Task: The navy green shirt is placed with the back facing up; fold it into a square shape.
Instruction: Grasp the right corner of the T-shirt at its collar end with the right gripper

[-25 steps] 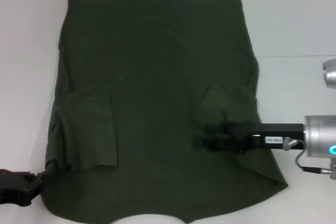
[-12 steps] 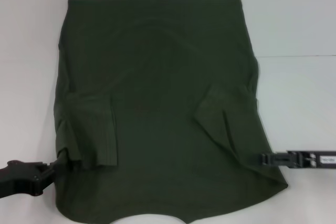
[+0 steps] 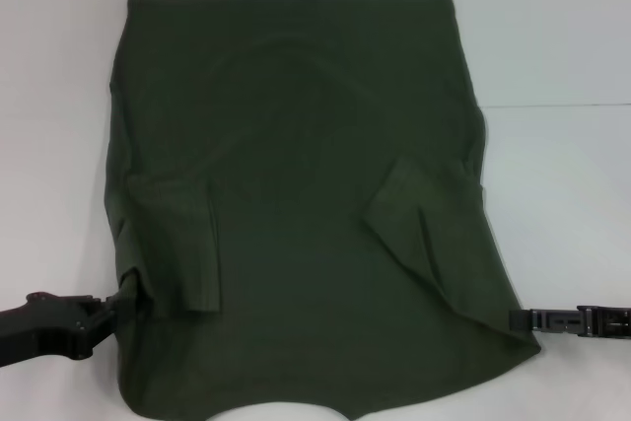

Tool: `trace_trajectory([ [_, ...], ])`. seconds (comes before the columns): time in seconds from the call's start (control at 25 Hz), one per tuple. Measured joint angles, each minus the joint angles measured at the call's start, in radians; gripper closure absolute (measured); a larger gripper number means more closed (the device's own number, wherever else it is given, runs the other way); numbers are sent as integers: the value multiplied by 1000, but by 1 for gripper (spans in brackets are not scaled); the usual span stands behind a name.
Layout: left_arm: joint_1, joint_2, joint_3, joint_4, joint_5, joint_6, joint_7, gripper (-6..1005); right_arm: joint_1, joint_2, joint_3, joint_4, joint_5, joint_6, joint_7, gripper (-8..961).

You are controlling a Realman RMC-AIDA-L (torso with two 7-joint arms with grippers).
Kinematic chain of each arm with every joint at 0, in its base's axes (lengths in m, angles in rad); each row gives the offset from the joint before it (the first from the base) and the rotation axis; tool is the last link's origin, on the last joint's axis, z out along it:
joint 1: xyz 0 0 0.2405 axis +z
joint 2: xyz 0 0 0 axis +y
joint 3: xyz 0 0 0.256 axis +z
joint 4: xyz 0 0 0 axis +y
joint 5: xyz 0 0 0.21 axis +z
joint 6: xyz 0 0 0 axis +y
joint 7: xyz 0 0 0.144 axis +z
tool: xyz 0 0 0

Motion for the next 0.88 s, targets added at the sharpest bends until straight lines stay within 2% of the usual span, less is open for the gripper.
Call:
trace_trajectory([
  [0.36, 0, 0, 1, 0, 0, -4, 2, 962, 1, 4, -9, 4, -1, -2, 1, 88],
  [0.88, 0, 0, -5, -1, 0, -9, 0, 962, 15, 25, -8, -9, -46, -57, 22, 88],
])
